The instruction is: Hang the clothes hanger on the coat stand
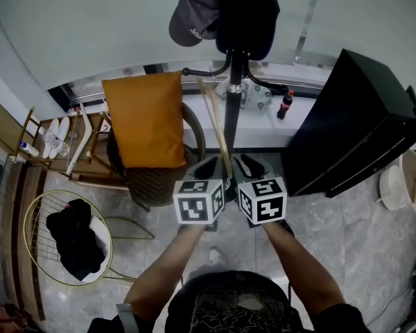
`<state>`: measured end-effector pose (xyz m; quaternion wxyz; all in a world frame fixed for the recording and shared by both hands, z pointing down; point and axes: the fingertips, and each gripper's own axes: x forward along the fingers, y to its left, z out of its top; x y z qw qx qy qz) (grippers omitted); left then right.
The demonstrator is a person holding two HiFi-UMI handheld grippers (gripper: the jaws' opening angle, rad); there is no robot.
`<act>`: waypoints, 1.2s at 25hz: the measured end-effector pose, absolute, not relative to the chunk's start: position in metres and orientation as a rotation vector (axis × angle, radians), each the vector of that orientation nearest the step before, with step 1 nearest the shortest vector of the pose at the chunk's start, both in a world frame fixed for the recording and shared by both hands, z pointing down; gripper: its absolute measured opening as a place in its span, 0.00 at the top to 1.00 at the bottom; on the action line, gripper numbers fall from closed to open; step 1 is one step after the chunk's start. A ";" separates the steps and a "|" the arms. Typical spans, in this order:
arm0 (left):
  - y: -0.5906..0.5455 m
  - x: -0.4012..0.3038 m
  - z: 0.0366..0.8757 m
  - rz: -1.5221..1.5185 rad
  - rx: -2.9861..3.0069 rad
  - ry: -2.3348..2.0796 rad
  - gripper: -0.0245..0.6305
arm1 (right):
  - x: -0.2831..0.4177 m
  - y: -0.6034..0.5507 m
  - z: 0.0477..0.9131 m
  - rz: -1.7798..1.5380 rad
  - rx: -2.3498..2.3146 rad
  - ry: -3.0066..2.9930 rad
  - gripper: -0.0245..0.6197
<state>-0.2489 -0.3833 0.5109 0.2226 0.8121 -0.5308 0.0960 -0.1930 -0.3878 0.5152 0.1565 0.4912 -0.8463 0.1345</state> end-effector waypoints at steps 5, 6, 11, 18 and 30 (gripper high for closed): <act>-0.373 -0.238 0.502 0.260 2.243 -1.483 0.96 | -0.185 -0.378 0.502 0.370 1.401 -2.452 0.84; -0.370 -0.235 0.500 0.259 2.245 -1.485 0.96 | -0.183 -0.375 0.499 0.365 1.401 -2.457 0.84; -0.356 -0.223 0.490 0.258 2.255 -1.497 0.96 | -0.176 -0.362 0.489 0.357 1.387 -2.487 0.84; -0.341 -0.212 0.478 0.266 2.256 -1.533 0.96 | -0.169 -0.344 0.468 0.297 1.333 -2.539 0.84; -0.316 -0.196 0.432 0.225 2.292 -1.614 0.96 | -0.152 -0.321 0.421 0.242 1.312 -2.634 0.87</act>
